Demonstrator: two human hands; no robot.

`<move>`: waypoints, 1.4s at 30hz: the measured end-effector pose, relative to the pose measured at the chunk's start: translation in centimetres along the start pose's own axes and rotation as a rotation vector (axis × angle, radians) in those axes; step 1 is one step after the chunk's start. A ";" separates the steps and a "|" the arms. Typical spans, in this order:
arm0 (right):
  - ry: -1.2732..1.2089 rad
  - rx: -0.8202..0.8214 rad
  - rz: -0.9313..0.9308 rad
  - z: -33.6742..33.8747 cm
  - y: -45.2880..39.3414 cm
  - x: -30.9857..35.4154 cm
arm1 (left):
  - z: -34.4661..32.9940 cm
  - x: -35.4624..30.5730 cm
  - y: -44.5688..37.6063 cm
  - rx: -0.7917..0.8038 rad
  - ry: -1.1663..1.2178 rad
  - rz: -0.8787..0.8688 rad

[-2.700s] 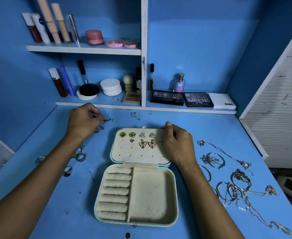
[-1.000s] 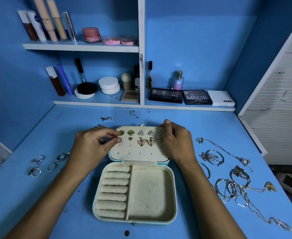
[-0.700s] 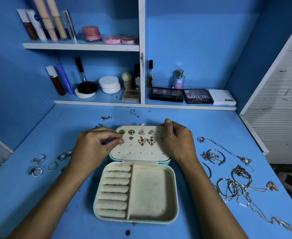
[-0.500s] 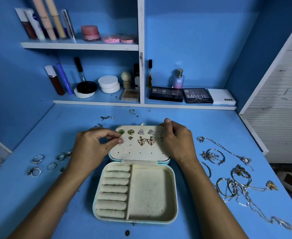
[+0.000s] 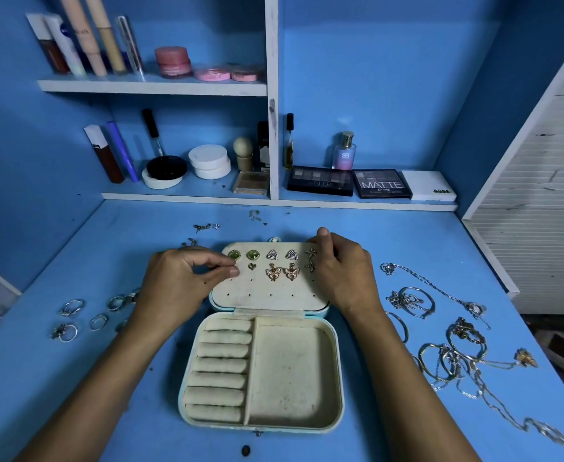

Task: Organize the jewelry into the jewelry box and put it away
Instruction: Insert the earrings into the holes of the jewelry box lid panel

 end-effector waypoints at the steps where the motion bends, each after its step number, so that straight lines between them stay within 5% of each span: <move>1: -0.002 -0.002 0.000 0.0 0.0 0.0 | 0.0 -0.2 0.0 0.005 -0.020 -0.021; 7: -0.002 -0.005 -0.002 0.1 0.0 0.0 | 0.4 -0.3 0.1 -0.031 -0.071 -0.061; 12: -0.019 -0.001 -0.018 -0.1 0.0 -0.2 | 0.7 1.6 -0.1 -0.128 -0.027 0.107; 17: -0.024 -0.004 -0.016 0.0 0.0 -0.2 | -1.7 4.3 -0.1 0.014 0.070 0.284; 42: -0.017 0.009 -0.057 0.0 0.1 -0.3 | -2.3 3.3 0.2 0.023 0.086 0.184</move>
Point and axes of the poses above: each hand's wrist, its own y-axis away from the middle knuckle, its own z-axis out of the back of the hand, x = y × z, the point moved 10 cm from there along -y, towards the middle knuckle, and after that the axes turned 5 degrees about y, right-handed, at the moved point
